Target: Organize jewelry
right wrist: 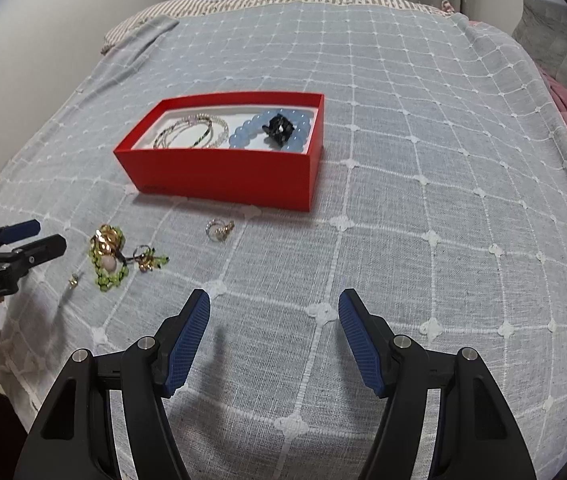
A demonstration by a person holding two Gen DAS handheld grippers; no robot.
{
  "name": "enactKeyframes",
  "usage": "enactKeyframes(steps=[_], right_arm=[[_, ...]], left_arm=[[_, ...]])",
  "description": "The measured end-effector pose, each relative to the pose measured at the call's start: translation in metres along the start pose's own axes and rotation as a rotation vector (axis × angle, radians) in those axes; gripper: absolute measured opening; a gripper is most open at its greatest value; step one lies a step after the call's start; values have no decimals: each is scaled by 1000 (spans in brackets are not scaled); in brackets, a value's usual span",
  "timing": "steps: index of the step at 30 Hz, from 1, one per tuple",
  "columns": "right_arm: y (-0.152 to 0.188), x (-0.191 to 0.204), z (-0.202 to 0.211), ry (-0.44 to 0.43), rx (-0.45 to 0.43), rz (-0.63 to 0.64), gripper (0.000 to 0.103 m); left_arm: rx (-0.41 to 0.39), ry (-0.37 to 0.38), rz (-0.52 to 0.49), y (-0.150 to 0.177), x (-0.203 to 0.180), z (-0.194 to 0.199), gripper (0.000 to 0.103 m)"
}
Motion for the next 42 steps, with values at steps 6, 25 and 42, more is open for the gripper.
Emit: enactKeyframes(steps=[6, 25, 42], right_arm=[[4, 9, -8, -9, 17, 29, 70], [1, 38, -19, -81, -2, 88, 70], [-13, 81, -27, -189, -52, 153, 59]], left_arm=[[-9, 74, -54, 2, -21, 1, 79], [-66, 152, -265, -4, -83, -5, 6], [-117, 147, -187, -18, -60, 14, 0]])
Point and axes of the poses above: each gripper's, at about its wrist camera, not at the fingertips, and z roughly against the way its jaws point, x to its left, y to its underside, the point moved 9 cm from there along -z, roughly the way its jaws point, and after that the axes turned 2 degrees about -x, right-handed, at the moved point
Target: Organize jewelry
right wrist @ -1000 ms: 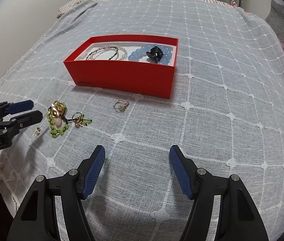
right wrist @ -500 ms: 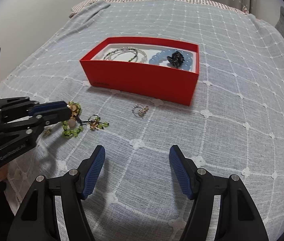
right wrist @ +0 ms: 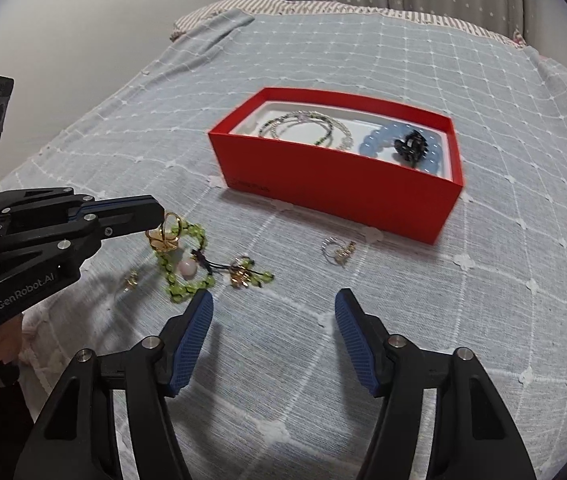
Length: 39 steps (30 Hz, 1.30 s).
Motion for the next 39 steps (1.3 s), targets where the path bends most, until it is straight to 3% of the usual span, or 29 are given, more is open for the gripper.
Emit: enactKeyframes(steps=[6, 16, 21, 34, 39], right_arm=[[-6, 17, -12, -18, 5, 39, 41], [-14, 20, -25, -20, 8, 46, 23], [-16, 17, -24, -29, 14, 25, 4], [-22, -4, -3, -135, 2, -143, 1], [-27, -10, 9, -139, -22, -168, 1]], left_arm=[[-6, 8, 32, 0, 9, 4, 0], [-3, -5, 41, 0, 17, 4, 0], [-2, -11, 51, 0, 20, 4, 0], [-9, -6, 74, -5, 20, 8, 0], [-18, 4, 86, -10, 18, 10, 0]])
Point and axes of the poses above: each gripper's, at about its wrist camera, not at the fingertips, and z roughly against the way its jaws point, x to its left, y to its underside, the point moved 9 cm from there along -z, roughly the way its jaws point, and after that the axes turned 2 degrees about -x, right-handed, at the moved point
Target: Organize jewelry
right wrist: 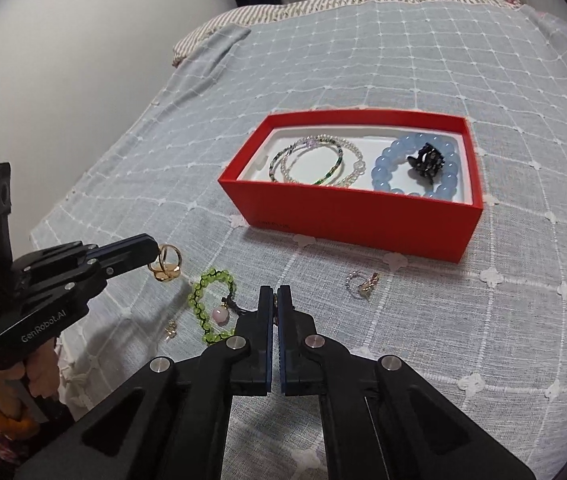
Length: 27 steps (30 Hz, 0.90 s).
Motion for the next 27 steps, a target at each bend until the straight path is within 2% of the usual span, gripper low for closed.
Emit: enactKeyframes(steps=[8, 16, 27], right_arm=[[-13, -10, 21, 19, -54, -26, 1], [-31, -21, 35, 73, -118, -30, 1], [-45, -39, 40, 96, -164, -83, 1]], left_arm=[[-15, 16, 24, -12, -6, -1, 0], [-57, 24, 64, -34, -15, -7, 0], [-91, 57, 103, -58, -35, -26, 0]])
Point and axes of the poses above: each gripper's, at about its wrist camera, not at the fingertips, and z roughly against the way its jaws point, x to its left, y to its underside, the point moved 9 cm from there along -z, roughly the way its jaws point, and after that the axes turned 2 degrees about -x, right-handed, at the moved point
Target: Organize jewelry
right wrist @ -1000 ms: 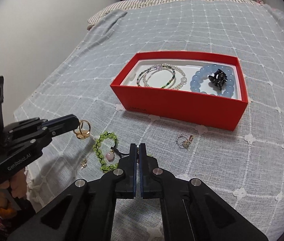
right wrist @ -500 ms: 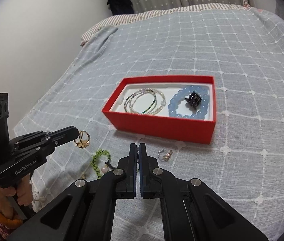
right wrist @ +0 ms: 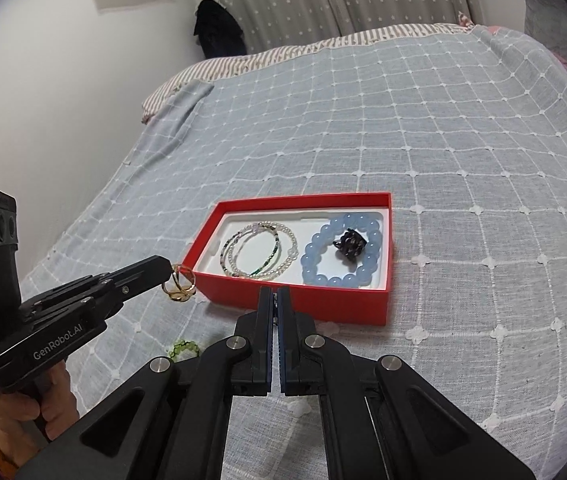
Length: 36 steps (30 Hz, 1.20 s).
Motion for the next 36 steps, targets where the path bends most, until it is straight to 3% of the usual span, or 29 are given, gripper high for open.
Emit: enactKeyframes(steps=[15, 22, 23, 26, 27, 30, 36], right_arm=[[2, -11, 3, 20, -4, -10, 1], [4, -9, 7, 22, -5, 11, 1], [5, -10, 7, 23, -2, 11, 1], [9, -11, 6, 27, 12, 9, 1], [11, -11, 5, 30, 18, 12, 1], [19, -10, 3, 39, 38, 33, 1], [37, -6, 3, 56, 76, 83, 1]], left_arm=[[5, 21, 42, -9, -5, -28, 0], [75, 33, 3, 10, -12, -13, 0], [89, 33, -4, 15, -12, -12, 4], [106, 17, -44, 30, -15, -9, 44], [109, 12, -63, 34, -16, -9, 52], [134, 5, -98, 45, -16, -14, 60], [205, -22, -112, 65, -1, -33, 60]])
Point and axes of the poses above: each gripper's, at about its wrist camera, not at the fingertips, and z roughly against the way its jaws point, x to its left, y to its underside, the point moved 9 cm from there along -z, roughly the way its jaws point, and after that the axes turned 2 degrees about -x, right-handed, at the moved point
